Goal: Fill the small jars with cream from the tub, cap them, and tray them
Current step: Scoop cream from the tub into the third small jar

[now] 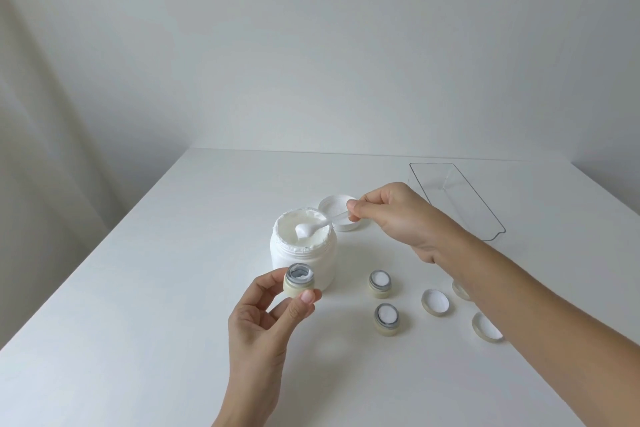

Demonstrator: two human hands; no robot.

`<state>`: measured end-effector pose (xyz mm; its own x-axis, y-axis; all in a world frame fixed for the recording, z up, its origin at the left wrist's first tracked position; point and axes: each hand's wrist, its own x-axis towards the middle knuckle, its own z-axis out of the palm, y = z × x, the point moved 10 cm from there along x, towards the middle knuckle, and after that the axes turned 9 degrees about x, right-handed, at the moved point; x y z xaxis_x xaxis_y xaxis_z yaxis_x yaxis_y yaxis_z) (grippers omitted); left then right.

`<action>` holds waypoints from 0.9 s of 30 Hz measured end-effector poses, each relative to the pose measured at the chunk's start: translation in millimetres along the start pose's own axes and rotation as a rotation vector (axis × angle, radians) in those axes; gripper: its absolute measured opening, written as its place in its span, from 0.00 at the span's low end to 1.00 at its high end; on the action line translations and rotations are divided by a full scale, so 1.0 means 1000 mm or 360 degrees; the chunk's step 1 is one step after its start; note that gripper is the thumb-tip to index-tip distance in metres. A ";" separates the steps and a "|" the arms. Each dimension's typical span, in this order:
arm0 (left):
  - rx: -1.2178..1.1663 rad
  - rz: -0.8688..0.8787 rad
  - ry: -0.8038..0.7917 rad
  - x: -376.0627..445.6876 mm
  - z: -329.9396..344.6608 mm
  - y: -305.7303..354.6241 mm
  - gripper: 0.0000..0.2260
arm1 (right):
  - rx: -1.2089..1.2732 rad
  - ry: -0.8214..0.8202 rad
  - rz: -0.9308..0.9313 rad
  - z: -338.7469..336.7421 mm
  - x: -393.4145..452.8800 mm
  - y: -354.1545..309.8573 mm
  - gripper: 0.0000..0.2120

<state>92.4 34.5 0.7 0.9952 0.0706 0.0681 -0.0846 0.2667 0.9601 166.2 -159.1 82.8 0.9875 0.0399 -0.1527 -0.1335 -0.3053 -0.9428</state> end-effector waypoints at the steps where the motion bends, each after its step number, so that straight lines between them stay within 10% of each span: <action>1: -0.0011 0.0003 0.0001 0.000 0.000 0.000 0.16 | -0.0008 -0.0025 0.0005 0.002 -0.004 0.002 0.12; 20: -0.0009 -0.0018 -0.0010 -0.001 0.002 0.001 0.18 | -0.0415 0.0165 -0.0201 -0.014 -0.032 -0.010 0.16; 27: 0.0023 -0.0057 -0.0032 -0.002 0.003 -0.001 0.15 | -0.0461 0.0388 -0.0781 0.003 -0.055 -0.033 0.10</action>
<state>90.9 31.2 0.6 0.9984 0.0419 0.0387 -0.0481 0.2551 0.9657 115.5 -148.2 121.2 0.9234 0.0331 0.3824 0.3355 -0.5535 -0.7623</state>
